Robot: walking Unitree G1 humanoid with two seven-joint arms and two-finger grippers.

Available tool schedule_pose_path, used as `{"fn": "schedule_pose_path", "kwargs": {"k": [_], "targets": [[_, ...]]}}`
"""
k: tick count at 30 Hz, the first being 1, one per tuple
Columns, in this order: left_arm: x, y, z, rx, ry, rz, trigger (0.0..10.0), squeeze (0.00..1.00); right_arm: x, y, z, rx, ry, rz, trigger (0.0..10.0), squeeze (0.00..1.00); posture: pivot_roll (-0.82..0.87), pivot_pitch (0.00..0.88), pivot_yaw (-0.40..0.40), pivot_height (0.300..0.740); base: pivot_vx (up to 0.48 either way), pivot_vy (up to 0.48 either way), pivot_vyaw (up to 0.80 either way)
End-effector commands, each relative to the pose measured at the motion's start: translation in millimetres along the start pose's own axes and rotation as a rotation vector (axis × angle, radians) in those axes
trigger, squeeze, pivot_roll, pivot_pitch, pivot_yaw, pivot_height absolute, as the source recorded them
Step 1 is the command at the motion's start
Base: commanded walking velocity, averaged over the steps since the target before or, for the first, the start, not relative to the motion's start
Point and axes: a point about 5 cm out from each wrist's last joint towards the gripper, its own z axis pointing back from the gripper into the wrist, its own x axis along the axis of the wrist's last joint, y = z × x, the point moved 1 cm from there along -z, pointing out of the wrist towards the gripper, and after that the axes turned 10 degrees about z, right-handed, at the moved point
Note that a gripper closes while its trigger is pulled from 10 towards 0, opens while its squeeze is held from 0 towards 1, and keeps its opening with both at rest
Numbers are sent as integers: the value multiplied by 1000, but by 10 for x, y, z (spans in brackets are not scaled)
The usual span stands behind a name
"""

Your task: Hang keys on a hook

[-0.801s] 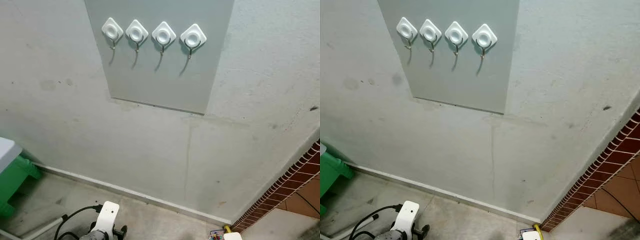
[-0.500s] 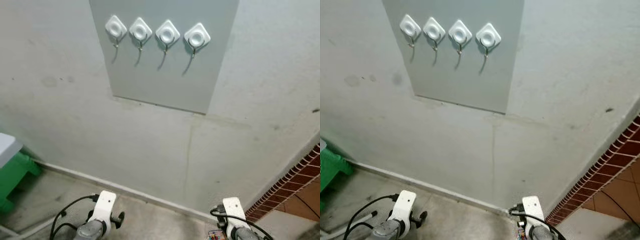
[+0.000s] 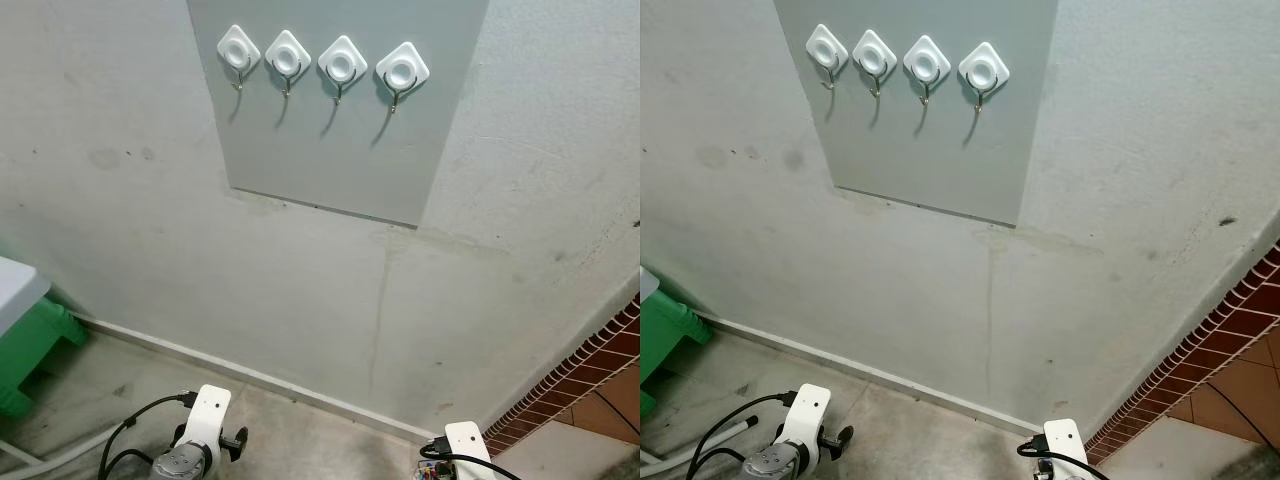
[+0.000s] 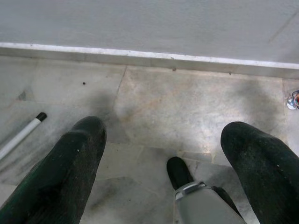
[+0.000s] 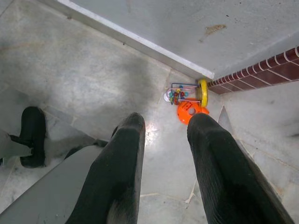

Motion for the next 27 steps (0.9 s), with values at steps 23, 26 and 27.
{"fn": "schedule_pose_path", "kwargs": {"k": [23,26,27], "targets": [[-79,-77,13,-18,-12,44,10000,0,70,85,9,71,-101,-116,10000,0,-49,0,39,740,0,0,0],[-75,-65,11,0,-13,80,10000,0,60,95,9,70,-95,-104,10000,0,-50,0,38,740,0,0,0],[-70,-65,10,-1,-14,80,10000,0,59,98,10,71,-95,-105,10000,0,-50,0,37,740,0,0,0]]}}
